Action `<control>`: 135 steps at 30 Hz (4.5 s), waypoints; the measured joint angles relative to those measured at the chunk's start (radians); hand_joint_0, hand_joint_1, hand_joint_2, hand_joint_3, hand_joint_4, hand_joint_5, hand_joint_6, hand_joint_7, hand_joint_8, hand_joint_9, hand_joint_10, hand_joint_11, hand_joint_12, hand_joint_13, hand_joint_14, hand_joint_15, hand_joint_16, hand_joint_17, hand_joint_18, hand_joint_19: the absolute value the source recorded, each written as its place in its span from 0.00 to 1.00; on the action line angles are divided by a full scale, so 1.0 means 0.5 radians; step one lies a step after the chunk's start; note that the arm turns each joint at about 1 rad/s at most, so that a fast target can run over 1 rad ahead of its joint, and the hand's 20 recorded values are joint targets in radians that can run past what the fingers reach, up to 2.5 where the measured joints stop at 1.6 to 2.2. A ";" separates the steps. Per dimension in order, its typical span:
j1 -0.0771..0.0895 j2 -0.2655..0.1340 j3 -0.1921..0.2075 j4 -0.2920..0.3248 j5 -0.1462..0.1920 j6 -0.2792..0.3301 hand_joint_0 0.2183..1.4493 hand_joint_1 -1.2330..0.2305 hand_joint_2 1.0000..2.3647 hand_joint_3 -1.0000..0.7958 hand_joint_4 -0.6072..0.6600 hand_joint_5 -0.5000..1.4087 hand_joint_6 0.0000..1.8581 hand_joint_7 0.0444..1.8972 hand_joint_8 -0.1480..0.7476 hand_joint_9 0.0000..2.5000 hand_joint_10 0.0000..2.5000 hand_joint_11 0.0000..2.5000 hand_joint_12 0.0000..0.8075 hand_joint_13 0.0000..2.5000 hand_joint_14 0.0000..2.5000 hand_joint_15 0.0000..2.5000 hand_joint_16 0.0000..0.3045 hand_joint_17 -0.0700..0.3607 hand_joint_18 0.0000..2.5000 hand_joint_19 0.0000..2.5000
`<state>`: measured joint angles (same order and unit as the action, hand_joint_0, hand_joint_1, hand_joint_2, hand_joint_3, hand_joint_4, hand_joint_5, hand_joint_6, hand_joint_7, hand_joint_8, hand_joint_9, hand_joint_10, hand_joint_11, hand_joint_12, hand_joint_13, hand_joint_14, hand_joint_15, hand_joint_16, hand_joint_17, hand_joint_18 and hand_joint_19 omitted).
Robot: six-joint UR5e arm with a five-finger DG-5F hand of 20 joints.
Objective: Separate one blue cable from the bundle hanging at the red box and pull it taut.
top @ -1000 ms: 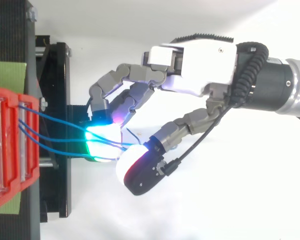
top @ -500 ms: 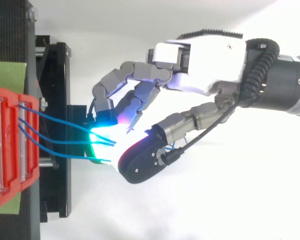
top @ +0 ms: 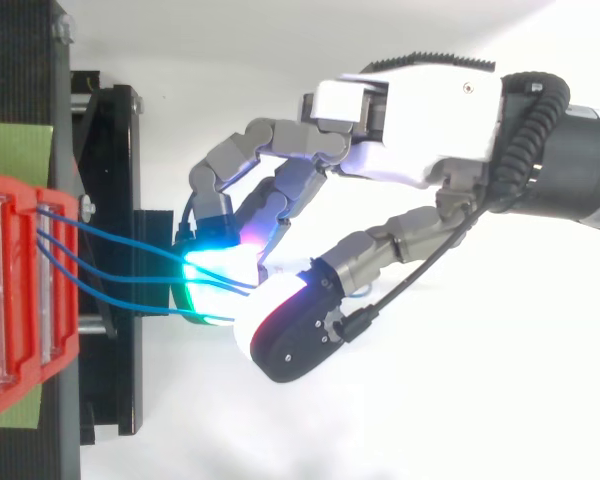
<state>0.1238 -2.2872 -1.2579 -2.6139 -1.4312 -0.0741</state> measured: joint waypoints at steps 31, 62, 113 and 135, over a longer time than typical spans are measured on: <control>0.022 0.000 0.000 -0.003 0.076 0.013 0.41 0.20 0.00 0.28 0.62 0.16 0.49 0.59 0.60 0.42 0.01 0.33 0.47 0.43 0.01 0.23 0.16 0.41 0.34 0.18; 0.017 0.000 0.000 -0.009 0.077 0.019 0.51 0.23 0.00 0.28 0.58 0.16 0.50 0.62 0.60 0.42 0.01 0.33 0.47 0.43 0.01 0.24 0.16 0.42 0.33 0.21; 0.011 0.000 0.001 -0.022 0.079 0.037 0.33 0.38 0.01 0.40 0.63 0.17 0.49 0.69 0.62 0.45 0.01 0.34 0.50 0.46 0.01 0.25 0.18 0.45 0.36 0.22; 0.019 0.000 0.000 -0.020 0.098 0.038 0.44 0.36 0.00 0.28 0.51 0.15 0.52 0.66 0.57 0.45 0.01 0.52 0.48 0.44 0.01 0.27 0.17 0.44 0.34 0.20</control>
<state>0.1331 -2.2872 -1.2577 -2.6240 -1.3822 -0.0552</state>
